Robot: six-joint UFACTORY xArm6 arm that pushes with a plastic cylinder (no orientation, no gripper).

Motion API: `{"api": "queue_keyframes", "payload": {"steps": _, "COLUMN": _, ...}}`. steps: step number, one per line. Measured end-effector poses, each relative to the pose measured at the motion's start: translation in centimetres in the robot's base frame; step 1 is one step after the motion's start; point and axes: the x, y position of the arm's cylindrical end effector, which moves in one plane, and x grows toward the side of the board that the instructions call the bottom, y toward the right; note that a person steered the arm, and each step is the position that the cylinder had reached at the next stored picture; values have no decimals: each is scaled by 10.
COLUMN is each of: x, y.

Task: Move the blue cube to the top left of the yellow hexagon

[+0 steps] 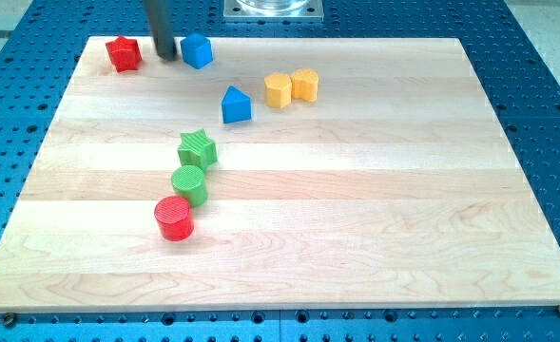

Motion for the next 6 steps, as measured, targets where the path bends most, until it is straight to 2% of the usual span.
{"api": "queue_keyframes", "payload": {"steps": 1, "x": 25, "y": 59}}
{"api": "queue_keyframes", "payload": {"steps": 2, "x": 29, "y": 31}}
{"api": "queue_keyframes", "payload": {"steps": 3, "x": 9, "y": 32}}
{"api": "queue_keyframes", "payload": {"steps": 4, "x": 5, "y": 84}}
{"api": "queue_keyframes", "payload": {"steps": 5, "x": 9, "y": 70}}
{"api": "queue_keyframes", "payload": {"steps": 6, "x": 65, "y": 59}}
